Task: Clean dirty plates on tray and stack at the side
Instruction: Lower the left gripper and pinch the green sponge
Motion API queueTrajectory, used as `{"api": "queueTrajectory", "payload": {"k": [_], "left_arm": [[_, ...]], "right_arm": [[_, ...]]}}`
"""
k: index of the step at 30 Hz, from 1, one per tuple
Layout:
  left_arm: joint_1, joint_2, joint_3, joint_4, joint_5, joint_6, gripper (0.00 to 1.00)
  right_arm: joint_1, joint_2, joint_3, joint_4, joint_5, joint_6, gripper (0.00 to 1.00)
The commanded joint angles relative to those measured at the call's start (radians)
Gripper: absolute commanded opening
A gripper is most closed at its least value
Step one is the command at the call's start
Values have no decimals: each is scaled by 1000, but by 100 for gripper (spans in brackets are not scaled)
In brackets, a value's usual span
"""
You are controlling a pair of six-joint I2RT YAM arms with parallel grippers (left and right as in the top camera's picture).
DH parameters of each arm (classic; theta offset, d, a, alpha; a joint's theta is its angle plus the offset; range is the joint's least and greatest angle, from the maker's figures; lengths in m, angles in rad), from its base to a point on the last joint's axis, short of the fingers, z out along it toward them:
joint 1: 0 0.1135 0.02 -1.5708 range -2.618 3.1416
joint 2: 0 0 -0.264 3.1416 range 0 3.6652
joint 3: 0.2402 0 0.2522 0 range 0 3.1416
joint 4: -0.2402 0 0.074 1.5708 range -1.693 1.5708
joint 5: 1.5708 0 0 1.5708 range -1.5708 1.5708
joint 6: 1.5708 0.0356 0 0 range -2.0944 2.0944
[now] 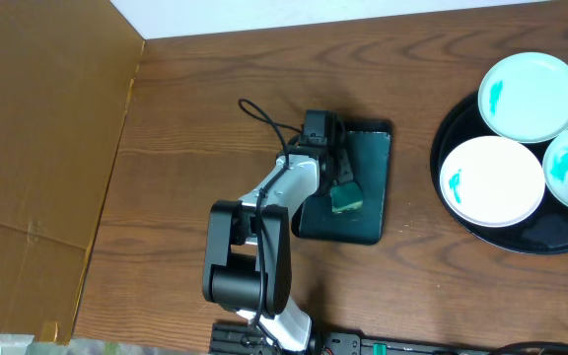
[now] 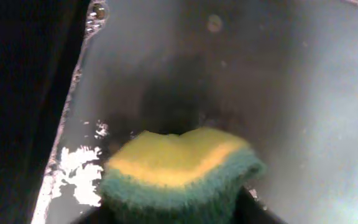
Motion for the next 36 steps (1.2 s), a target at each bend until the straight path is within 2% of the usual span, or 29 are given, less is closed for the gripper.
{"api": "queueTrajectory", "payload": {"k": [1, 3, 4, 5, 6, 7, 8, 12, 17, 22, 26, 30, 34, 36], "left_arm": [[0, 11, 17, -6, -9, 8, 7], [0, -5, 17, -11, -9, 8, 8], [0, -16, 17, -15, -9, 8, 11], [0, -30, 17, -24, -9, 8, 33], [0, -42, 17, -34, -9, 7, 66], [0, -54, 17, -46, -7, 6, 86], [0, -65, 17, -62, -5, 3, 93], [0, -98, 17, -152, 3, -48, 94], [-2, -93, 16, -233, 138, -54, 94], [-16, -83, -14, -259, 146, -91, 94], [-35, -71, -25, -275, 141, -105, 90], [-38, -71, -25, -266, 122, -105, 74], [-40, -71, -25, -275, 122, -105, 66], [-40, -71, -25, -274, 122, -106, 50]], "right_arm": [[13, -5, 0, -5, 6, 6, 99], [13, -5, 0, -5, 6, 6, 99], [13, -5, 0, -5, 6, 6, 99], [14, -5, 0, -5, 6, 6, 99], [13, -5, 0, -5, 6, 6, 99], [13, -5, 0, -5, 6, 6, 99], [13, -5, 0, -5, 6, 6, 99], [13, -5, 0, -5, 6, 6, 99], [13, -5, 0, -5, 6, 6, 99], [13, -5, 0, -5, 6, 6, 99], [13, -5, 0, -5, 6, 6, 99], [13, -5, 0, -5, 6, 6, 99], [13, -5, 0, -5, 6, 6, 99], [13, -5, 0, -5, 6, 6, 99]]}}
